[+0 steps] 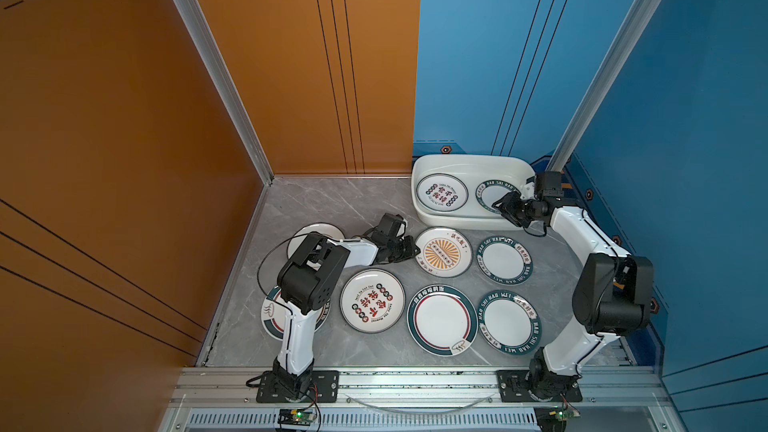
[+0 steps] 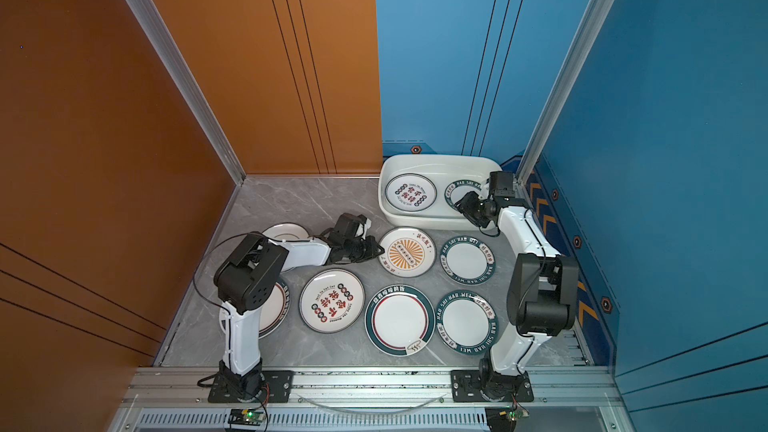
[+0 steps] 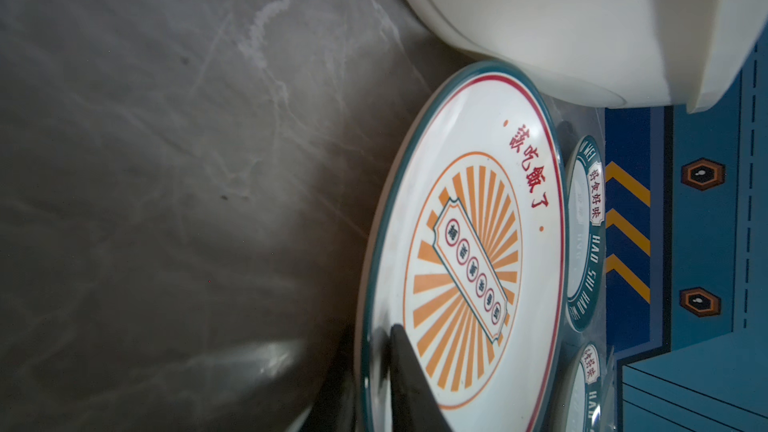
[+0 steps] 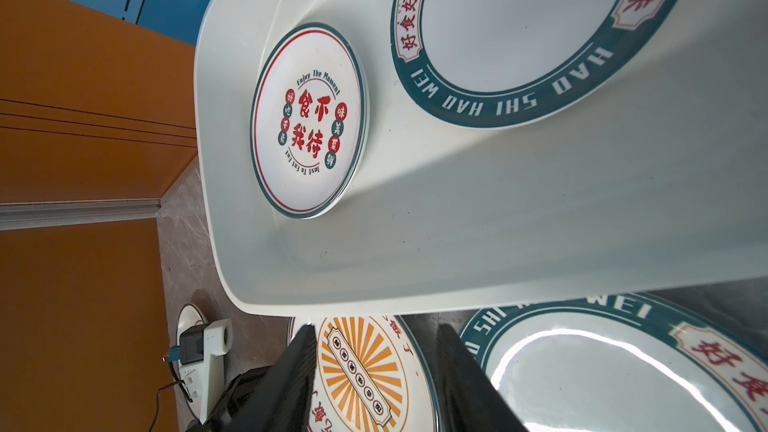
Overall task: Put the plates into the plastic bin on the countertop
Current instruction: 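Close the left gripper on the orange sunburst plate edge and tilt it up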
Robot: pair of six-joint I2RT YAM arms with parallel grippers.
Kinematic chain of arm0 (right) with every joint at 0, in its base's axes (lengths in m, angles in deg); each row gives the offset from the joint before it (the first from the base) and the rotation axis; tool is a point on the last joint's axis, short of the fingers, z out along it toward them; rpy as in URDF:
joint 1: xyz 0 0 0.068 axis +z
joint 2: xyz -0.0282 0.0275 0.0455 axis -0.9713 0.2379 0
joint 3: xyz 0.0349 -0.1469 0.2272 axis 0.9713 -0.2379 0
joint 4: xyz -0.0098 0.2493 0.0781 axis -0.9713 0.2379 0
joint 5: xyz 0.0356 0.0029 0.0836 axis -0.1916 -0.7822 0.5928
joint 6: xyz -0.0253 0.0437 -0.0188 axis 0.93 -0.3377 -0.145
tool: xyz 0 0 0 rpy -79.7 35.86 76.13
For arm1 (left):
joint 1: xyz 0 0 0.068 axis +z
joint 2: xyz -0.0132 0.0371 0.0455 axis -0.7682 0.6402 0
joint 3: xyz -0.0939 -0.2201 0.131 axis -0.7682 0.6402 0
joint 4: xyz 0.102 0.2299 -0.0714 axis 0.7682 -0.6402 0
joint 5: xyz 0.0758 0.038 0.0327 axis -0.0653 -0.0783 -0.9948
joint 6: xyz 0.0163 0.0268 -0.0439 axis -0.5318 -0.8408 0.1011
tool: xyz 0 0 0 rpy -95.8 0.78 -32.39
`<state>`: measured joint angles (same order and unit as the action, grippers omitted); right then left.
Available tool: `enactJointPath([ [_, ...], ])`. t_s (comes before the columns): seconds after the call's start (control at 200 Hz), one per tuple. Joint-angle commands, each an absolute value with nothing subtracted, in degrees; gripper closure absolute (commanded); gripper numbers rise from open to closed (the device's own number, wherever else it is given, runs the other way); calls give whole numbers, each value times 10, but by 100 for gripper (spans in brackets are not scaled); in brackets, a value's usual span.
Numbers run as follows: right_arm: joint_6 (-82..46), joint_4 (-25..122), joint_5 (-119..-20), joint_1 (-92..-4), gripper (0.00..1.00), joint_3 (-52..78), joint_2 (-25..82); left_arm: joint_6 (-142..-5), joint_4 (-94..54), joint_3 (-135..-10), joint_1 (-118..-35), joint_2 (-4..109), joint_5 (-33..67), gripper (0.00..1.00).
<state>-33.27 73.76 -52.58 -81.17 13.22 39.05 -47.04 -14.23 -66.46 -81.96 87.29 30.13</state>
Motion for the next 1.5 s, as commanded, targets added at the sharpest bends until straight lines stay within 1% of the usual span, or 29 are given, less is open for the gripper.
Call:
enactJointPath([
  [0.0, -319, 730, -518, -813, 51, 122, 370, -483, -208, -653, -818, 908, 288, 85],
  [0.24, -318, 729, -516, -811, 51, 111, 366, -487, -208, -636, -810, 894, 286, 93],
  [0.285, -316, 730, -516, -810, 51, 111, 363, -485, -204, -633, -805, 892, 289, 100],
  [0.531, -312, 707, -488, -803, 50, 95, 357, -482, -195, -599, -769, 851, 307, 100],
  [0.641, -313, 682, -462, -794, 45, 89, 357, -484, -193, -571, -749, 824, 324, 100],
  [0.736, -312, 667, -442, -782, 38, 87, 360, -486, -193, -550, -732, 797, 337, 100],
  [0.796, -312, 657, -425, -775, 36, 87, 363, -488, -194, -537, -719, 780, 345, 100],
  [0.831, -312, 652, -414, -769, 34, 86, 366, -488, -194, -529, -711, 770, 350, 100],
  [0.966, -305, 643, -387, -747, 30, 84, 371, -490, -196, -502, -681, 732, 374, 100],
  [0.986, -303, 642, -385, -743, 27, 84, 372, -492, -197, -498, -676, 724, 377, 100],
  [1.021, -300, 642, -381, -737, 25, 84, 373, -496, -203, -492, -668, 713, 382, 100],
  [1.261, -299, 636, -367, -701, 24, 72, 378, -524, -267, -467, -617, 618, 407, 100],
  [1.492, -296, 633, -365, -662, 24, 72, 385, -532, -319, -484, -574, 548, 435, 100],
])
